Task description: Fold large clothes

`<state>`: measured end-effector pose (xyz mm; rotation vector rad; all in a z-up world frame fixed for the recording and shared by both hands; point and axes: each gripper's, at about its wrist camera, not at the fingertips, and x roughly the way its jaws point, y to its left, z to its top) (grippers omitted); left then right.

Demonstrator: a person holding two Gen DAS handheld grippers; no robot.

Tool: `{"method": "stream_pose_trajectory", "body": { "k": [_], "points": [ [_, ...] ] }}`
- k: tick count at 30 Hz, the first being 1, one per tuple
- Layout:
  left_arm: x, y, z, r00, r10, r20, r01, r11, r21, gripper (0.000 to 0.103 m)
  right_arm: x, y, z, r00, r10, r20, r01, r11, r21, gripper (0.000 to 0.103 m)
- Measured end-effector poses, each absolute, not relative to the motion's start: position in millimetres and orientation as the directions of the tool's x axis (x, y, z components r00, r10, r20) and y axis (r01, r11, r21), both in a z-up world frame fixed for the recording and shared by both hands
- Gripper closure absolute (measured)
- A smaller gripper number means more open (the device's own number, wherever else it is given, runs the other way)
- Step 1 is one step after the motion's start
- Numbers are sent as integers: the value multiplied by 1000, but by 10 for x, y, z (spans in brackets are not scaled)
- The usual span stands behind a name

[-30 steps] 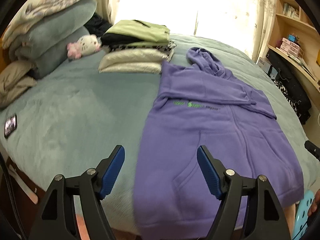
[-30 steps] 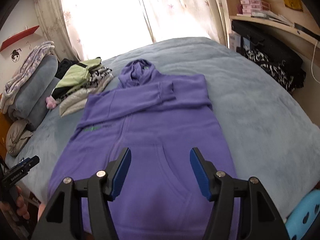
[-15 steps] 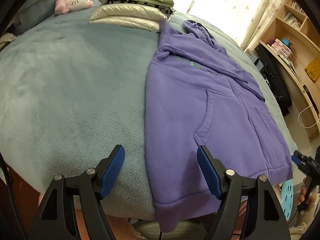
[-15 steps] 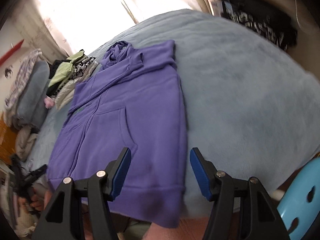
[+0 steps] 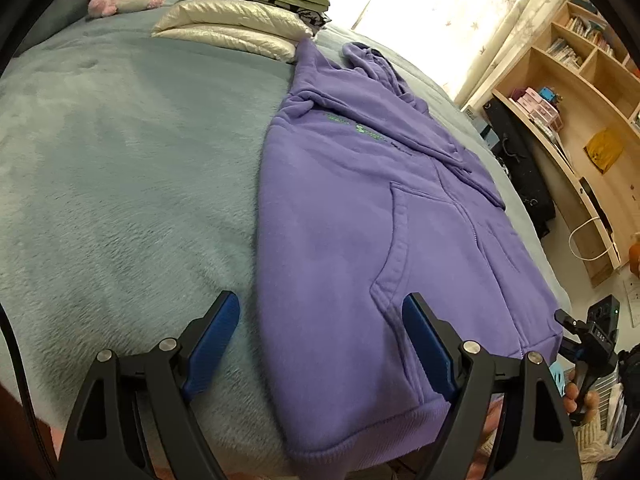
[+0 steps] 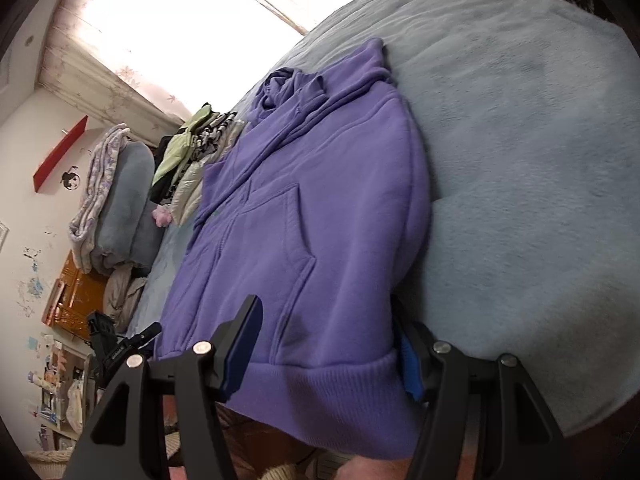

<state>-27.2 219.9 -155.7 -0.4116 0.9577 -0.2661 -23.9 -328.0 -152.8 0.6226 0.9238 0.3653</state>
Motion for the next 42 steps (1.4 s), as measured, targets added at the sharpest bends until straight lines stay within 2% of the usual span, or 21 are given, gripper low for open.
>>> {"method": "stream_pose_trajectory", "body": {
  "k": [3, 6, 9, 10, 11, 12, 13, 14, 16, 21, 28, 39, 42],
  "points": [
    [-212, 2082, -1563, 545, -409, -732, 81, 895, -439, 21, -205, -3255, -1541, 558, 550, -621, -33, 763, 646, 42],
    [-137, 1932, -1565, 531, -426, -732, 125, 894, -430, 21, -152, -3227, -1553, 555, 550, -625, -32, 764, 644, 48],
    [-66, 1814, -1581, 520, -436, -734, 150, 893, -424, 21, -109, -3206, -1578, 551, 551, -627, -26, 763, 646, 63],
    [-58, 1794, -1580, 521, -437, -733, 152, 893, -425, 23, -88, -3201, -1598, 549, 552, -628, -21, 760, 650, 74],
    [-47, 1768, -1577, 523, -444, -728, 156, 889, -431, 32, -65, -3198, -1626, 545, 562, -622, -17, 749, 662, 80],
    [-35, 1747, -1576, 523, -451, -723, 153, 884, -441, 64, -52, -3194, -1649, 544, 571, -615, -13, 739, 674, 81],
    [-13, 1739, -1592, 515, -464, -721, 136, 874, -466, 81, -51, -3186, -1658, 550, 569, -611, -11, 737, 676, 82],
    [-5, 1743, -1614, 510, -476, -717, 111, 863, -493, 89, -46, -3177, -1660, 552, 566, -613, -12, 740, 672, 84],
    [-5, 1770, -1617, 523, -479, -705, 47, 842, -537, 91, -68, -3148, -1638, 559, 554, -617, -16, 751, 660, 86],
    [-88, 1728, -1426, 557, -423, -715, -5, 859, -512, 93, -150, -3149, -1468, 587, 525, -617, -40, 779, 625, 90],
    [-384, 1633, -857, 606, -427, -671, 81, 873, -482, 93, -360, -3146, -1112, 625, 519, -583, -104, 796, 597, 91],
    [-1021, 1818, -470, 499, -455, -737, 147, 883, -446, 92, -1200, -3101, -655, 555, 556, -619, -207, 813, 544, 90],
    [-991, 1882, -460, 467, -484, -740, 128, 865, -485, 92, -1257, -3042, -621, 536, 562, -629, -208, 811, 548, 90]
  ]
}}
